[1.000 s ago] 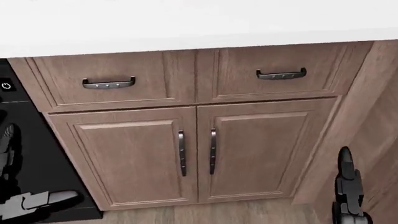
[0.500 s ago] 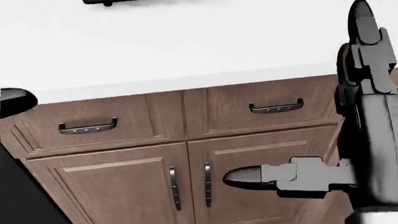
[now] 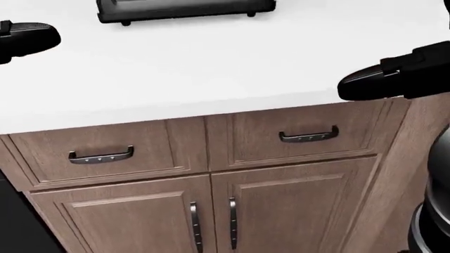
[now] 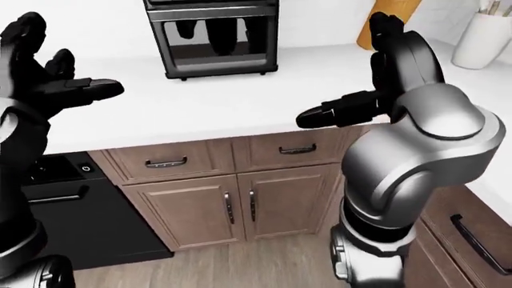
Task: Open the toaster oven door.
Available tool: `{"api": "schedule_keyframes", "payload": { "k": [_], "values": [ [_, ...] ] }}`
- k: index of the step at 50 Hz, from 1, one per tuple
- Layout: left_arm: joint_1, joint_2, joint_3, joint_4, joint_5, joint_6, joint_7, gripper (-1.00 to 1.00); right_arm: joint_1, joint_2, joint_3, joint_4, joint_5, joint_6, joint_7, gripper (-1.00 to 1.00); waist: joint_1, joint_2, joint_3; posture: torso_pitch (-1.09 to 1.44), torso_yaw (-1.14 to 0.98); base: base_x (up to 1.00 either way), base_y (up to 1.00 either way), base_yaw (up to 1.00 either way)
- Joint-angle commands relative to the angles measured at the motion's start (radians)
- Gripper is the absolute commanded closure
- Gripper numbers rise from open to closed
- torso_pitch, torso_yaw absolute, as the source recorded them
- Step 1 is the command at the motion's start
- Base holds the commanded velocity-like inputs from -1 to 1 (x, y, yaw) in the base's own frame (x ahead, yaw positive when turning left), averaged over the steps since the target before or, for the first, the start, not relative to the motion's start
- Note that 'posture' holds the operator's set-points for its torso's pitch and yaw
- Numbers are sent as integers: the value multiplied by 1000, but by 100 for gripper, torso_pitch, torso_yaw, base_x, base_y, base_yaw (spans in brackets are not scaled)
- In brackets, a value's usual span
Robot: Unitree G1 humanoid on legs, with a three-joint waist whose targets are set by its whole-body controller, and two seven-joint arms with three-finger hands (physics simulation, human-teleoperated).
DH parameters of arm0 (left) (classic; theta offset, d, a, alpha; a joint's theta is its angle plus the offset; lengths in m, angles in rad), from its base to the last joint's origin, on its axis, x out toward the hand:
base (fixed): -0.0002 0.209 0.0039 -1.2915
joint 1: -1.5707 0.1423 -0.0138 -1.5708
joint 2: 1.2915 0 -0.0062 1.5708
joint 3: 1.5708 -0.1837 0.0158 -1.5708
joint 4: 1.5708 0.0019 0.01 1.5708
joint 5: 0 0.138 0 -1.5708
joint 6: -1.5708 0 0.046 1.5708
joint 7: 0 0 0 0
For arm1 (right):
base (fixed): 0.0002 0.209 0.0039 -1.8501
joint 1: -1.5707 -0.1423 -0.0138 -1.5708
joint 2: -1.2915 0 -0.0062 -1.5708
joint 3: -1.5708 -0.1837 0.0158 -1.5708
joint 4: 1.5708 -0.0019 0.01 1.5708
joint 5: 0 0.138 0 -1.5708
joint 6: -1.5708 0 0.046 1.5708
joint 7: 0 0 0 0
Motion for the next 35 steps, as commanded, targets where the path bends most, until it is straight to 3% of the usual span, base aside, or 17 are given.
{"api": "schedule_keyframes", "payload": {
  "k": [1, 6, 7, 8, 9, 10, 12, 17, 20, 21, 22, 23, 25, 31, 33, 34, 35],
  "values": [
    [-43, 12, 8, -31, 4, -17, -9, -100, -24, -21, -9, 0, 14, -5, -16, -100, -5, 20, -10, 0, 0, 52, 0, 0],
    [-67, 23, 20, -66, -11, 28, -2, -100, -29, -30, 14, -1, 45, 17, -40, -100, 18, -2, -34, 0, 0, 52, 0, 0],
    [-70, 25, 22, -69, -14, 32, -1, -100, -34, -35, 16, 2, 48, 19, -38, -100, 19, -19, -38, 0, 0, 52, 0, 0],
    [-68, 25, 23, -73, -15, 33, -1, -100, -38, -38, 16, 5, 50, 21, -37, -100, 16, -52, -49, 0, 0, 52, 0, 0],
    [-65, 24, 22, -76, -16, 33, -1, -100, -39, -40, 16, 4, 52, 24, -36, -100, 5, -22, -35, 0, 0, 52, 0, 0],
    [-60, 24, 20, -78, -15, 30, -2, -100, -37, -41, 18, 2, 53, 25, -38, -100, 16, -39, -26, 0, 0, 52, 0, 0],
    [-61, 26, 21, -77, -15, 31, -4, -100, -26, -40, 17, -1, 59, 23, -46, -100, 2, -34, -26, 0, 0, 52, 0, 0],
    [-70, 37, 34, -84, -28, 45, 0, -100, -25, -41, 22, 9, 71, 22, -62, -100, -9, 15, -15, 0, 0, 50, 0, 0],
    [-67, 38, 29, -78, -25, 39, 1, -100, -33, -52, 30, 15, 68, 29, -54, -100, -20, 80, -40, 0, 0, 42, 0, 0],
    [-71, 40, 31, -78, -28, 43, 2, -100, -35, -55, 33, 16, 64, 32, -50, -100, -16, 116, -73, 0, 0, 41, 0, 0],
    [-75, 42, 33, -76, -30, 47, 4, -100, -36, -55, 35, 17, 61, 33, -47, -100, -8, 88, -36, 0, 0, 41, 0, 0],
    [-83, 43, 39, -74, -37, 51, 9, -100, -36, -54, 36, 20, 60, 31, -46, -100, -17, 105, -21, 0, 0, 41, 0, 0],
    [-91, 46, 49, -73, -55, 61, 17, -100, -35, -44, 32, 32, 65, 16, -57, -100, -2, 89, -33, 0, 0, 41, 0, 0],
    [-95, 59, 50, -35, -69, 0, 64, -100, -50, -39, 39, 46, 48, 11, -46, -100, 14, 28, -33, 0, 0, 40, 0, 0],
    [-100, 58, 55, -24, -117, 35, 53, -100, -50, -39, 42, 43, 37, 13, -36, -100, 21, -12, -41, 0, 0, 40, 0, 0],
    [-101, 62, 58, -26, -127, 40, 57, -100, -49, -40, 44, 40, 29, 16, -28, -100, 23, -46, -55, 0, 0, 39, 0, 0],
    [-102, 69, 55, -28, -128, 43, 67, -100, -46, -44, 48, 38, 17, 19, -13, -100, 17, -27, -55, 0, 0, 39, 0, 0]
  ]
}}
